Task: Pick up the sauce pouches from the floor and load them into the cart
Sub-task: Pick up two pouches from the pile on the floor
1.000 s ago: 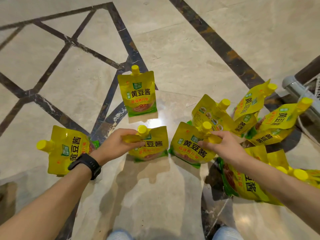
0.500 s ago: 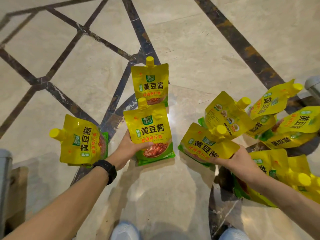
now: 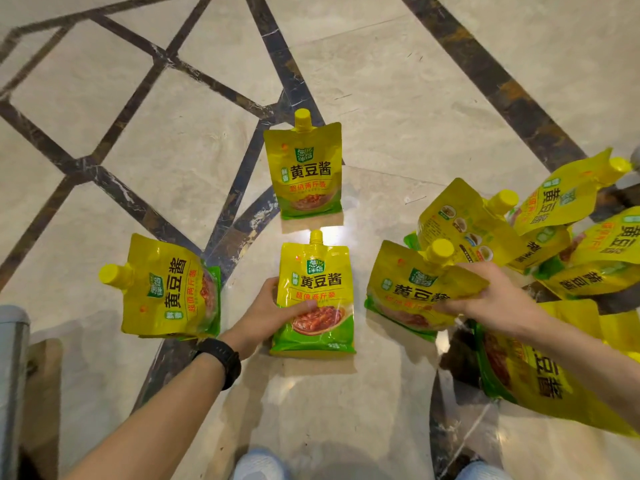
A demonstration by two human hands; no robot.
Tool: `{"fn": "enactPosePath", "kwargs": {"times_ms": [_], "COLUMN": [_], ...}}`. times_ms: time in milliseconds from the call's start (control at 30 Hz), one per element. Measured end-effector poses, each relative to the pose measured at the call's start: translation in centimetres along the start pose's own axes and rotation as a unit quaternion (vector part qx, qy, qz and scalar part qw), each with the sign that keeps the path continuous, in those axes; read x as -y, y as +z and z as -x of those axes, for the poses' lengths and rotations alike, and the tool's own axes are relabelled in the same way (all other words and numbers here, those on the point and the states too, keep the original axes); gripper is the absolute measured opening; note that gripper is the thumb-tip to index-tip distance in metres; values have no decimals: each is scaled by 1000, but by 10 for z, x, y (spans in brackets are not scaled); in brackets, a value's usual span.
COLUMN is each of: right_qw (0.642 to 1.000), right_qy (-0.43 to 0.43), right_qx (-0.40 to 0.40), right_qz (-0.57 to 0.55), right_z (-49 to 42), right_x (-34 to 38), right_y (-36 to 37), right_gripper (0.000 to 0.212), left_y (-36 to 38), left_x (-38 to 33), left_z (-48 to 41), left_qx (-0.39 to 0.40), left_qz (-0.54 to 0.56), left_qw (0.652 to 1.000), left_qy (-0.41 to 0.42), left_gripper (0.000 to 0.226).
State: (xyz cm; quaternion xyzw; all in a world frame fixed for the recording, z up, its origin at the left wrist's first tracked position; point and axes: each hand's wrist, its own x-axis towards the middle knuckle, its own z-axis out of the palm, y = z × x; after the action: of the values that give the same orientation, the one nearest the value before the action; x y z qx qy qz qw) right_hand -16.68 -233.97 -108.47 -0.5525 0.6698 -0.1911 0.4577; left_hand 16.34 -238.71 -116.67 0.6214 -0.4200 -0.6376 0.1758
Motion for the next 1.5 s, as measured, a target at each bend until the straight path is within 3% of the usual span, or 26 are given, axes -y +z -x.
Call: {"fn": "enactPosePath", "kwargs": {"times_ms": [100, 267, 367, 467, 533, 733, 867, 933, 1100, 1233, 1500], "right_qw": [996, 986, 979, 955, 944, 884, 859, 858, 868, 863, 884], "right_qy": [-6, 38, 88, 155, 178, 266, 283, 279, 254, 246, 253], "right_qx": [81, 148, 127, 46, 13, 94, 92, 81, 96, 93, 65], "right_qz": [28, -60, -133, -250, -276, -372, -416, -423, -416, -432, -387], "right_z": [-15, -40, -46, -39, -33, -22, -15, -13, -8, -12, -17], "right_x": [10, 21, 7, -17, -27, -46, -42, -42, -41, -32, -40], "right_y": [-11, -11, 10, 42, 50, 58, 72, 75, 77, 74, 84], "right_gripper": [23, 12, 10, 51, 59, 64, 46, 41, 61, 44, 60], "left_y": [-1, -1, -2, -3, -4, -3, -4, -5, -9, -11, -5], "left_x": [1, 6, 8, 12, 13, 18, 20, 19, 18, 17, 42], "left_z": [0, -4, -6, -8, -9, -13, -15, -15, -14, -16, -22], "left_qx": [-1, -17, -26, -32, -31, -31, -28, -21, 17, 49, 39], "left_qz": [-11, -24, -30, -25, -24, -13, -18, -24, -31, 13, 66], "left_qw": [1000, 999, 999, 999, 999, 999, 999, 999, 999, 999, 997], "left_qy": [9, 24, 27, 27, 29, 32, 29, 30, 10, -7, -21], "left_gripper": [68, 69, 67, 66, 65, 63, 67, 68, 84, 105, 109]}}
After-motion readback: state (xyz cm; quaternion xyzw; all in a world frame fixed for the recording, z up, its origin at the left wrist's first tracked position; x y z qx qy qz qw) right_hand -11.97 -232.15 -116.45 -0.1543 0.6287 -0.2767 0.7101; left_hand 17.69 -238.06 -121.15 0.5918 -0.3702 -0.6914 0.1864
